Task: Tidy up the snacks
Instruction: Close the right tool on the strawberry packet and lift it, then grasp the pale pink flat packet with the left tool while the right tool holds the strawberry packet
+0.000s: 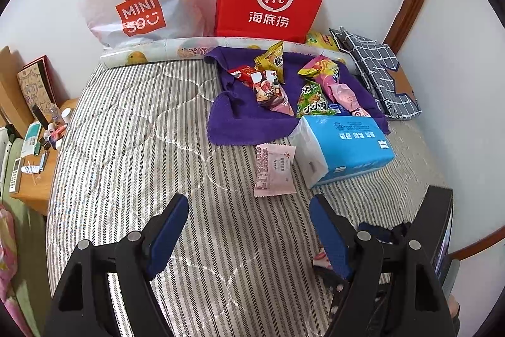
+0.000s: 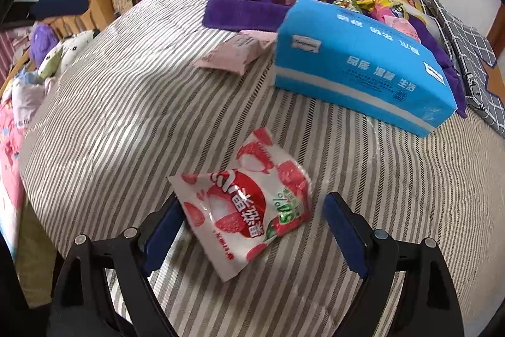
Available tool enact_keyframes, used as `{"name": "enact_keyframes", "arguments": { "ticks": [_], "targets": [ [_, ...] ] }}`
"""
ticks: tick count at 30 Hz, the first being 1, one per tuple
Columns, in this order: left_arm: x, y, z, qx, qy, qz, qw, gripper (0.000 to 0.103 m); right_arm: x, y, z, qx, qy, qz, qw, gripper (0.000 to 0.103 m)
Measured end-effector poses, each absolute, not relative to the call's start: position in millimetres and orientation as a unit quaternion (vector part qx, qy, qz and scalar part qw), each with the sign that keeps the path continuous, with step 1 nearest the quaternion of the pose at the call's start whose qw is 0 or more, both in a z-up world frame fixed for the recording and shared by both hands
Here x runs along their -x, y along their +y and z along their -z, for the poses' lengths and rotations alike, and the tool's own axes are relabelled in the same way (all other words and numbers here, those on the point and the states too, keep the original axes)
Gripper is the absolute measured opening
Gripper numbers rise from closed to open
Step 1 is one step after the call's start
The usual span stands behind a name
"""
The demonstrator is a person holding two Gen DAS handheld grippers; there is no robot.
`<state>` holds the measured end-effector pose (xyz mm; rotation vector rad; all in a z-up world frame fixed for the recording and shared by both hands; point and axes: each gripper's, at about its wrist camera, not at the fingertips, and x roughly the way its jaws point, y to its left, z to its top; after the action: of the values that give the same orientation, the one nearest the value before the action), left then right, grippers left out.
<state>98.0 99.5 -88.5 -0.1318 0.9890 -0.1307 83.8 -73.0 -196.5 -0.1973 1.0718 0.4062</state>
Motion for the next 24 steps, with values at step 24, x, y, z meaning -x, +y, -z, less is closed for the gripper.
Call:
{"name": "enact_keyframes", "arguments": {
  "ticks": [24],
  "targets": [
    [-132, 81, 125, 0.066, 0.512, 0.056, 0.854, 0.077, -102, -112, 184, 0.047, 0.479, -0.179, 0.858, 0.063]
  ]
}}
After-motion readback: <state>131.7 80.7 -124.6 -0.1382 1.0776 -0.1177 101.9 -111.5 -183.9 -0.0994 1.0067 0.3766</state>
